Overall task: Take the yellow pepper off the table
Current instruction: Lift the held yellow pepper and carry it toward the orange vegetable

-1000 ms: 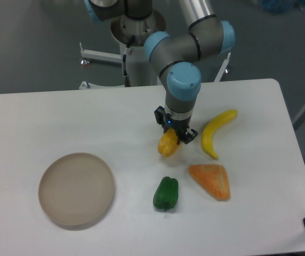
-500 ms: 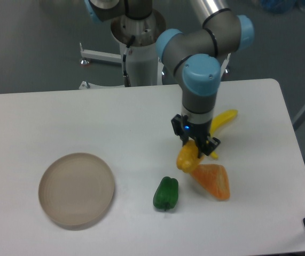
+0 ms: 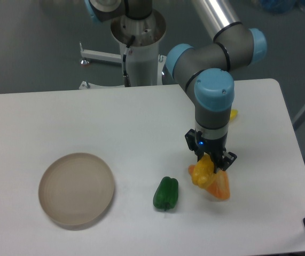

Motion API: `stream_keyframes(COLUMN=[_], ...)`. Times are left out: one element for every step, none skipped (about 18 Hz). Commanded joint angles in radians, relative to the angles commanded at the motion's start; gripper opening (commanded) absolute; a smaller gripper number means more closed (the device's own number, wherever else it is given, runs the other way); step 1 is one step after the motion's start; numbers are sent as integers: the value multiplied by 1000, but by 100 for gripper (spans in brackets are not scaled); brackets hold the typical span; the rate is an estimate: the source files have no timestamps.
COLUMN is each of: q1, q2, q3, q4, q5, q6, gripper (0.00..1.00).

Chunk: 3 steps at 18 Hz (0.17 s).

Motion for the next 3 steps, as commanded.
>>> stream_keyframes(q1=[2, 5, 5], q2=[0, 0, 0], q3=[0, 0, 0], q4=[0, 0, 0], q5=[0, 0, 0], q6=[0, 0, 0], gripper=[31, 31, 31])
